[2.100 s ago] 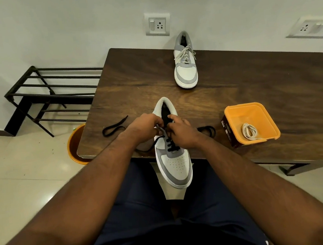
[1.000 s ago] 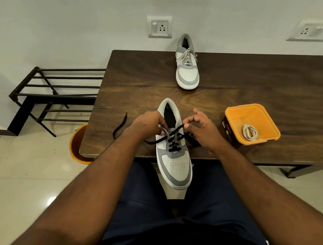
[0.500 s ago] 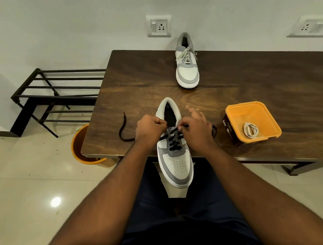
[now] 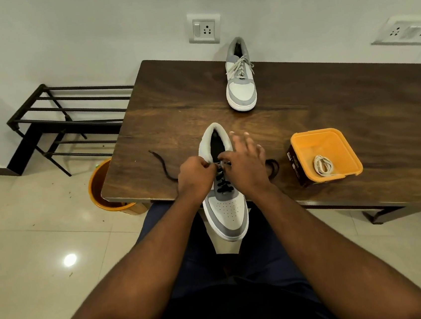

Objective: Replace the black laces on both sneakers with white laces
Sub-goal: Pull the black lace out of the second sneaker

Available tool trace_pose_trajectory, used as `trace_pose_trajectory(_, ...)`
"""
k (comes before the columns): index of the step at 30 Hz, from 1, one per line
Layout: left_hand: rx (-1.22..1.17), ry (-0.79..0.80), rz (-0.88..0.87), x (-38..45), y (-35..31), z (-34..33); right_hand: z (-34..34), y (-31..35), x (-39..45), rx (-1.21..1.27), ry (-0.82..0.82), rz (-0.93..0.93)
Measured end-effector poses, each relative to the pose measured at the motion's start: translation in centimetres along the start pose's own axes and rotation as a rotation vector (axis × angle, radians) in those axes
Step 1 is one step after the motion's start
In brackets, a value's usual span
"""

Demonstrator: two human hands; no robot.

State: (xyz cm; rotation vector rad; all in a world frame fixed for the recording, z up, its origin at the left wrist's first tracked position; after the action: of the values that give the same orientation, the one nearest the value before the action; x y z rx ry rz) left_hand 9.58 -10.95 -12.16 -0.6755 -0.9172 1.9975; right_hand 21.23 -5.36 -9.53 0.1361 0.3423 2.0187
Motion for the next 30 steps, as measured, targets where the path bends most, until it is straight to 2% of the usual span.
trace_pose_trajectory(8,-0.162,-0.029,0.052,-0.3,0.7,0.0,-0.6,0.0,0.3,-0.127,0.0,0.078)
trace_pose_trajectory(10,-0.137,-0.038,0.041,0.0,0.9,0.2,0.4,-1.5,0.2,0.014,-0.055,-0.045)
trace_pose_trajectory(13,-0.041,-0.011,0.001,0.6,1.0,0.7,2.5,-4.6,-0.1,0.296,-0.172,-0.347)
trace_pose_trajectory(14,-0.032,0.001,0.001,0.8,0.9,0.7,2.9,-5.0,-0.2,0.324,-0.197,-0.384)
trace_pose_trajectory(17,-0.078,0.004,0.027,0.9,0.8,0.6,2.8,-3.7,-0.1,0.268,-0.191,-0.251)
trace_pose_trajectory(21,-0.247,-0.017,0.108,0.7,1.2,0.4,0.1,0.2,-0.2,0.034,-0.042,0.041)
trace_pose_trajectory(25,-0.354,-0.02,0.141,0.5,1.7,0.4,-1.5,0.5,0.4,-0.038,0.022,0.057)
trace_pose_trajectory(27,-0.295,-0.034,0.116,0.8,1.9,0.5,-0.8,-0.2,0.9,0.104,-0.02,-0.02)
trace_pose_trajectory(30,-0.255,-0.065,0.115,1.8,2.0,0.5,1.1,-2.8,1.4,0.531,-0.126,-0.36)
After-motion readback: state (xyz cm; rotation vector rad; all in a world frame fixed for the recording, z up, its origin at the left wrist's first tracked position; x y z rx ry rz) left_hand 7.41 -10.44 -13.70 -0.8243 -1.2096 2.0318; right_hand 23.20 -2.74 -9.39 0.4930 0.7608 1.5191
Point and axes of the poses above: each hand's wrist, its own x-axis towards the middle knuckle, its own z-axis out of the back of the hand, y = z × x, the point moved 3 cm from there along x, towards the middle knuckle, and after that the axes turned 7 degrees about -z, right-handed, at the moved point
